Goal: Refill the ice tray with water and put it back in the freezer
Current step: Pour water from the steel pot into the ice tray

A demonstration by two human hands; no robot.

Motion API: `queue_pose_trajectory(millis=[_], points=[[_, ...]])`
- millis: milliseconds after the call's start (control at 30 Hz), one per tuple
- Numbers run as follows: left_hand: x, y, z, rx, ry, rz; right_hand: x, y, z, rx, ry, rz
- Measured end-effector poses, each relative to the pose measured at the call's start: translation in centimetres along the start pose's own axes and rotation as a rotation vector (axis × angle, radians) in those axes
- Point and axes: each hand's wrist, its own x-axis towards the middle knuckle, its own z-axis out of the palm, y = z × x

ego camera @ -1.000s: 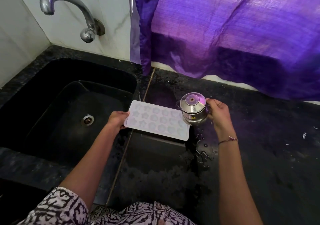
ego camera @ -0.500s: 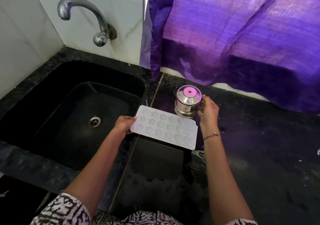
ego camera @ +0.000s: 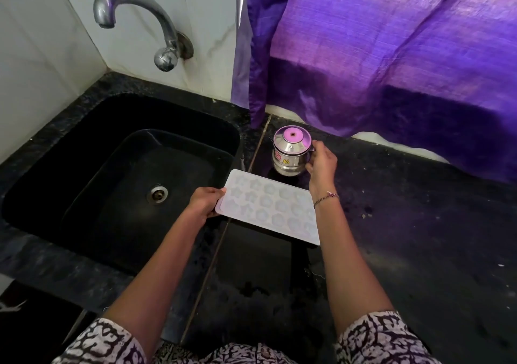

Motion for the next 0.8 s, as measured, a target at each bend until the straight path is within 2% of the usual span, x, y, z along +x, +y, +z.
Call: queue_pose_trajectory(millis=[800], points=[[-1.1,0.9,-0.1,0.013,-0.03,-0.016,2.1,2.5,1.2,0.01,-0.031,0.036]])
